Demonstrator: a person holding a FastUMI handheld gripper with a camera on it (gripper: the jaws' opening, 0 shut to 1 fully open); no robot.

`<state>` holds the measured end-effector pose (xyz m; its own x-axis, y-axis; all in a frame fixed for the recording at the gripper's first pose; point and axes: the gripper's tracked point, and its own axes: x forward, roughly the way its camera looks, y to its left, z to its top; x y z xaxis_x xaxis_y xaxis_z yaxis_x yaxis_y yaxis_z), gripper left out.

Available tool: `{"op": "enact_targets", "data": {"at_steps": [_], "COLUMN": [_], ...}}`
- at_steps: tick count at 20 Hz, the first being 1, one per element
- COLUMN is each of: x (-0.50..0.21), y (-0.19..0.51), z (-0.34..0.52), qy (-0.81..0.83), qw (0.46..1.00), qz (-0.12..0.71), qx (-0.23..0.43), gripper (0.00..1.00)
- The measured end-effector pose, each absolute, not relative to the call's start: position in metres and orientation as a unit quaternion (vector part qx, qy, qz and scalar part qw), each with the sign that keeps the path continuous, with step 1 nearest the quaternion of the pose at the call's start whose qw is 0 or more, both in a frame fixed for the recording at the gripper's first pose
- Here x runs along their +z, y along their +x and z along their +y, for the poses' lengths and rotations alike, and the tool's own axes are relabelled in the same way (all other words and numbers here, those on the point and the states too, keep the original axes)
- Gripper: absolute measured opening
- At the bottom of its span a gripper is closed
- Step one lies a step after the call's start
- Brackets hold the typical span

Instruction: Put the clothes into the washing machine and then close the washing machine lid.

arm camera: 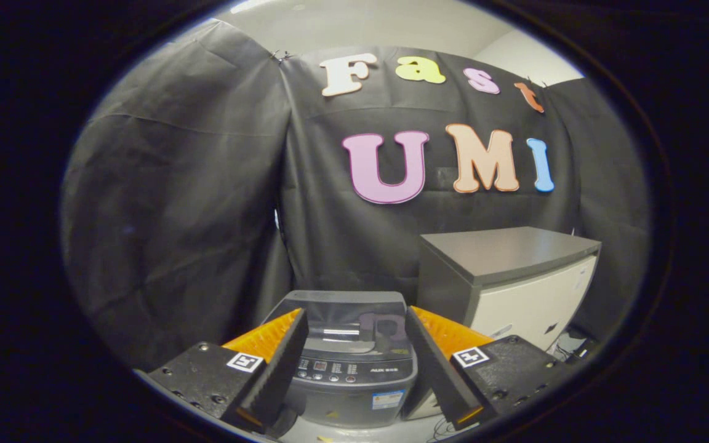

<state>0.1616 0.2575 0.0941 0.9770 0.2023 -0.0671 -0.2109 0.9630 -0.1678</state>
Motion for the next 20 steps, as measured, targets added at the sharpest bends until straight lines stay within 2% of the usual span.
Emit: {"op": "enact_targets", "data": {"at_steps": [10,14,20], "x": [0.127,0.118,0.115], "y": [0.079,0.052,0.045], "z": [0.208,0.200,0.177], "qy": [-0.073,-0.067,-0.028], "qw": [0.990,0.989,0.990], "qz": [-0.035,-0.040,-0.050], "qx": [0.112,0.128,0.130], "gripper": [0.96,0.96,0.96]}}
